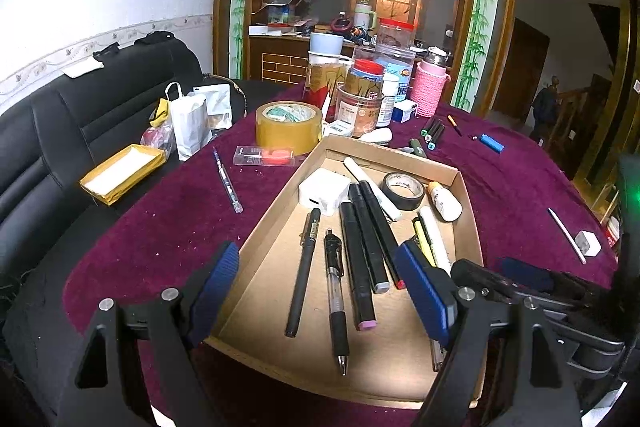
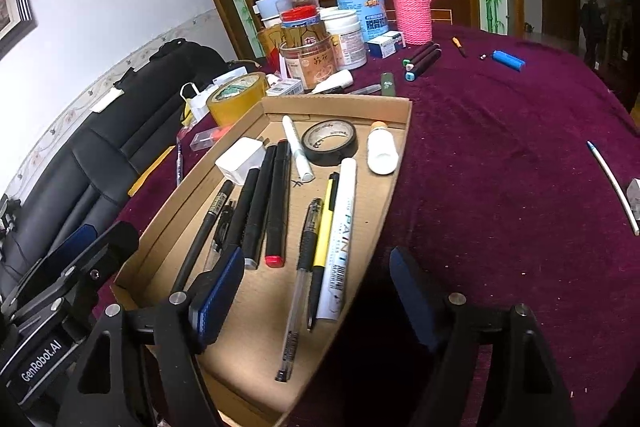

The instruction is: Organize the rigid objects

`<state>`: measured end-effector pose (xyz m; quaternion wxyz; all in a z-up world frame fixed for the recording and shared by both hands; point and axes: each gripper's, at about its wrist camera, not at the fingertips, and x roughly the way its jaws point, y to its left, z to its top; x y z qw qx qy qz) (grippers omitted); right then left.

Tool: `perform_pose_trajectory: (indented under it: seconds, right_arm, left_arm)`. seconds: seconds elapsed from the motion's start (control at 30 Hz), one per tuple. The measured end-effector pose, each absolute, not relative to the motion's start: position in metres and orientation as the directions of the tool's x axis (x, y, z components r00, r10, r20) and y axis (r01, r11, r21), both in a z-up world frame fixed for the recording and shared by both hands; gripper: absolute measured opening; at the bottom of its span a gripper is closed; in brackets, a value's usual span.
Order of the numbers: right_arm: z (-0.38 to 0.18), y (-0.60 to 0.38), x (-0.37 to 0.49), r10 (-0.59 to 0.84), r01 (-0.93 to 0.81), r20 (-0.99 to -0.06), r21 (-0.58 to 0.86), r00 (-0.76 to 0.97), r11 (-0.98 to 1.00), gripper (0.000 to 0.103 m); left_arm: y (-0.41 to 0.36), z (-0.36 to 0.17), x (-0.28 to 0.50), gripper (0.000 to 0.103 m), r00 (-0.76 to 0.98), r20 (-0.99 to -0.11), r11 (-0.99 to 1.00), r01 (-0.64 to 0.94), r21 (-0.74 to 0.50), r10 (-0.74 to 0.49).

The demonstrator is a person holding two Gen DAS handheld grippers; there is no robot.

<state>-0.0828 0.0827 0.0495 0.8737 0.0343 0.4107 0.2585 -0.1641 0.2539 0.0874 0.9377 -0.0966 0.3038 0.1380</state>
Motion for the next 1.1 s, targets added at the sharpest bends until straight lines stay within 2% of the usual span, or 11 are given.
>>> perform_pose_trajectory:
  seconds: [0.4,0.53,0.63,0.7,0.83,0.93,1.03,1.1]
  right_arm:
    - [0.045,0.058,-0.084,0.448,-0.416,-0.693,0.231,0.564,0.88,0.087]
    - [0.044,0.047,-0.085,0.439,-0.415,-0.689,0.216,0.577,0.884,0.089]
    - [0.044,0.038,-0.086,0.434,-0.411,-0.682,0.21,0.589,0.887,0.089]
    - [0.044,0.033,-0.086,0.432,-0.408,-0.678,0.209,0.595,0.889,0.089]
    - [0.044,0.025,-0.088,0.433,-0.408,-0.667,0.206,0.606,0.889,0.089]
    - [0.045,0.023,-0.092,0.435,-0.419,-0.653,0.192,0.62,0.887,0.089]
    - [0.05,0.022,-0.098,0.438,-0.434,-0.63,0.172,0.642,0.884,0.089]
    - [0.055,0.022,-0.105,0.435,-0.446,-0.602,0.142,0.67,0.884,0.089]
  left_arm:
    - [0.221,0.092,-0.158,0.082,0.769,-0.587,0.948,-0.317,-0.008,0.252]
    - [0.208,0.097,-0.159,0.089,0.775,-0.561,0.942,-0.334,0.029,0.292]
    - [0.199,0.108,-0.164,0.091,0.797,-0.506,0.932,-0.36,0.043,0.331]
    - [0.194,0.117,-0.17,0.098,0.809,-0.45,0.917,-0.396,0.058,0.378]
    - [0.181,0.139,-0.19,0.103,0.831,-0.304,0.882,-0.465,0.084,0.467]
    - [0.172,0.156,-0.209,0.103,0.869,-0.198,0.89,-0.454,0.046,0.453]
    - [0.166,0.16,-0.214,0.103,0.849,-0.167,0.863,-0.503,0.042,0.502]
    - [0.165,0.16,-0.208,0.103,0.827,-0.197,0.849,-0.524,0.066,0.526]
